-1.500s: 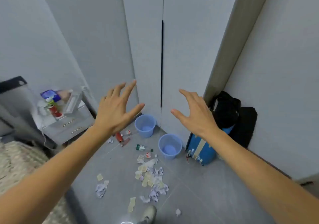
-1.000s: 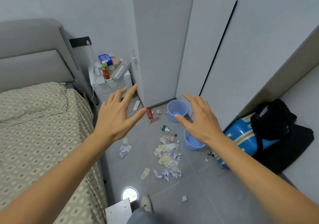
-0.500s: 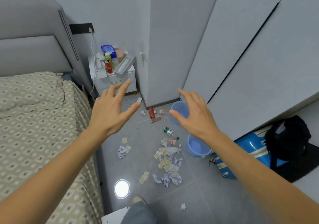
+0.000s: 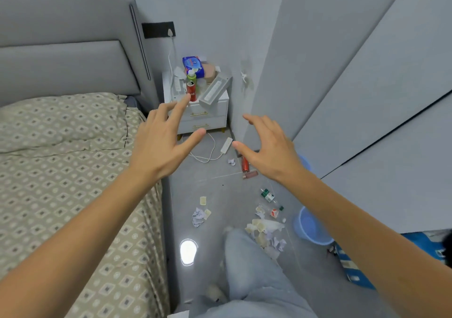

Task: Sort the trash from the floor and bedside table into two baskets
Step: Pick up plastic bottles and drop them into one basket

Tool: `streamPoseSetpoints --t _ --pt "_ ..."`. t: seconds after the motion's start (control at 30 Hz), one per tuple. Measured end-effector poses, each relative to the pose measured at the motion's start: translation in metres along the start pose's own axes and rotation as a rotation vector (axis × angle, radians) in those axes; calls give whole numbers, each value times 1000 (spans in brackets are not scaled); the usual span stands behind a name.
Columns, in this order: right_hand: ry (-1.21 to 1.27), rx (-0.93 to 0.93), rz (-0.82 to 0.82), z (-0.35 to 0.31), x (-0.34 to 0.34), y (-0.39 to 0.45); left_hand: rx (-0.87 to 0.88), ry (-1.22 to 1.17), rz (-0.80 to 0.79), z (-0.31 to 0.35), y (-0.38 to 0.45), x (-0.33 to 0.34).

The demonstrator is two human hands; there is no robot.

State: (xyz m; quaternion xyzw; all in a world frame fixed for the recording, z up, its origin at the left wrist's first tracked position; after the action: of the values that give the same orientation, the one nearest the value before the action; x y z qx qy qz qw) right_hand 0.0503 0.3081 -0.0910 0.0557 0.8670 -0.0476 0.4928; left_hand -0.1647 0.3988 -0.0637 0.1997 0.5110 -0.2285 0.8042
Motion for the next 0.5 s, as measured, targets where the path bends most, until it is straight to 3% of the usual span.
streamPoseSetpoints --t 0.23,0.5 --pt "44 -69 -13 -16 28 149 -29 21 27 -80 106 -15" --pt "91 -84 46 -18 -1 311 -41 31 11 -137 253 -50"
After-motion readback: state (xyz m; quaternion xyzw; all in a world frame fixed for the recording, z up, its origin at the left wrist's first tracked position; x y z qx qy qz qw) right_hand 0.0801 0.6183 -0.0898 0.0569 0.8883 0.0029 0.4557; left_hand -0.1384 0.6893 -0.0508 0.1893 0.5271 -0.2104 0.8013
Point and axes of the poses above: each hand's wrist, its own y-axis towards the middle knuckle, its own x-axis out of the palm, z = x × y, the point moved 9 cm from there along y, towards the middle knuckle, and after that the axes turned 10 degrees about -z, right-handed, at the moved point
